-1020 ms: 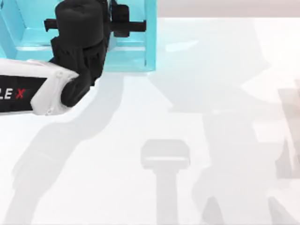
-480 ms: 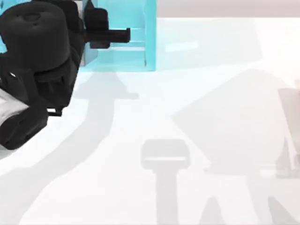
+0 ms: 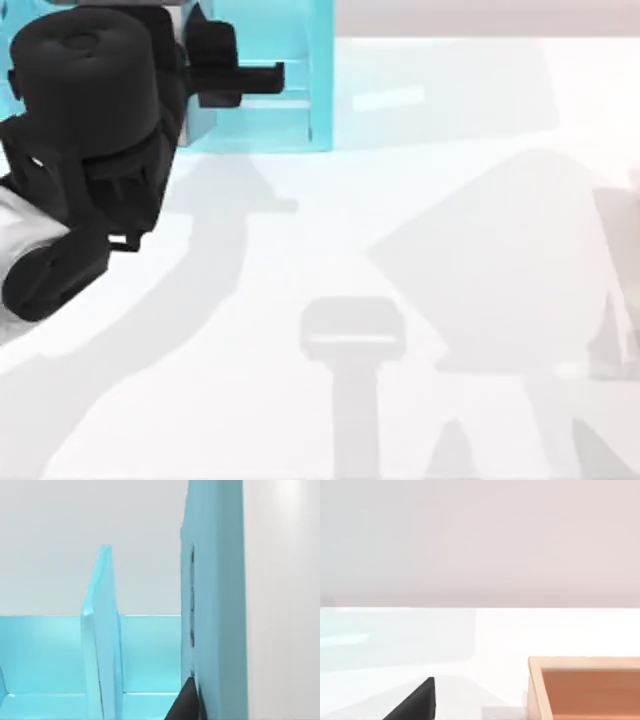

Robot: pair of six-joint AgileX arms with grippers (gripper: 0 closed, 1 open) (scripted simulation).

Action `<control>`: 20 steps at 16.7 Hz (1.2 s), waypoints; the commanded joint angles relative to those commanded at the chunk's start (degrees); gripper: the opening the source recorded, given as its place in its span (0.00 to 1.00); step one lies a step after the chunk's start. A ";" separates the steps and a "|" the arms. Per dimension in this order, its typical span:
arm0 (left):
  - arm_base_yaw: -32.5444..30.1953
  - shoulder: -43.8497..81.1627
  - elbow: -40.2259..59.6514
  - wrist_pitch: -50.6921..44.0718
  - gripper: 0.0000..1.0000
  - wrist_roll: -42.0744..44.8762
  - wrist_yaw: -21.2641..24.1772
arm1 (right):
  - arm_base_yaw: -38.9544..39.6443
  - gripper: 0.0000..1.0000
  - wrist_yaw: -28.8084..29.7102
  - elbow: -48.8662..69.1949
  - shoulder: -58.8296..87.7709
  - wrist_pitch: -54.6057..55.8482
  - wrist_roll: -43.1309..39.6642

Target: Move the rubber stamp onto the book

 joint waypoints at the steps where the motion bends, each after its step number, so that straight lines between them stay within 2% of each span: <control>1: -0.73 1.03 0.51 0.03 0.00 -1.78 -0.58 | 0.00 1.00 0.00 0.00 0.00 0.00 0.00; 6: -6.11 9.25 4.07 -0.32 0.00 -19.26 -5.70 | 0.00 1.00 0.00 0.00 0.00 0.00 0.00; 20: -22.87 36.22 15.62 -3.02 0.00 -98.23 -26.62 | 0.00 1.00 0.00 0.00 0.00 0.00 0.00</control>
